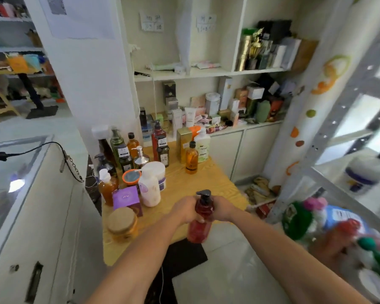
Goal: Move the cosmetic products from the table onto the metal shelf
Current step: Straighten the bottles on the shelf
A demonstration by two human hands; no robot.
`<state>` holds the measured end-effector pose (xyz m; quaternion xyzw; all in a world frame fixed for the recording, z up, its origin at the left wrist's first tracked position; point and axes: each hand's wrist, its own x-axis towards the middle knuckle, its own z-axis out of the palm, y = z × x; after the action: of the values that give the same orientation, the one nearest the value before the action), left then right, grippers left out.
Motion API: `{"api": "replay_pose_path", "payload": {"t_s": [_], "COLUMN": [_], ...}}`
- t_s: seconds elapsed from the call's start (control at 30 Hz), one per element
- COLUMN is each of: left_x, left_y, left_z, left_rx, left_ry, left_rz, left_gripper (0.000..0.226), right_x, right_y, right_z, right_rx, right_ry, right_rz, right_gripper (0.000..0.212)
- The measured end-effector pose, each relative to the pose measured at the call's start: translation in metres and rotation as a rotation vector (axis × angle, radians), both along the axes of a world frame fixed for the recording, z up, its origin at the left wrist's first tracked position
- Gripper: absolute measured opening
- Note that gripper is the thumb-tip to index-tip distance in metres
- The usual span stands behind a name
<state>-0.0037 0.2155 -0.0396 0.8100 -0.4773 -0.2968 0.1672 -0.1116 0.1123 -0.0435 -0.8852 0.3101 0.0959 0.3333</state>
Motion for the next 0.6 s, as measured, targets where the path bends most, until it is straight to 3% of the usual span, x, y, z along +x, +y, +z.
{"api": "replay_pose_path", "payload": {"t_s": [0.27,0.6], "left_x": [-0.119,-0.355], "left_y": [-0.066,-0.112], "left_z": [0.032,0.071], "left_rx": [-0.049,-0.134], "left_ry": [-0.034,-0.066], "left_rz": [-0.345,-0.746], "left_gripper": [0.069,0.071], "right_x": [-0.148,-0.399], "right_y": [-0.024,-0.008], "right_z": [0.027,0.076], "right_rx": [-0.082,-0.130], "right_ry": [-0.033,-0.109], "right_rz": [-0.334,-0.758], "right_gripper": [0.051,0.037]}}
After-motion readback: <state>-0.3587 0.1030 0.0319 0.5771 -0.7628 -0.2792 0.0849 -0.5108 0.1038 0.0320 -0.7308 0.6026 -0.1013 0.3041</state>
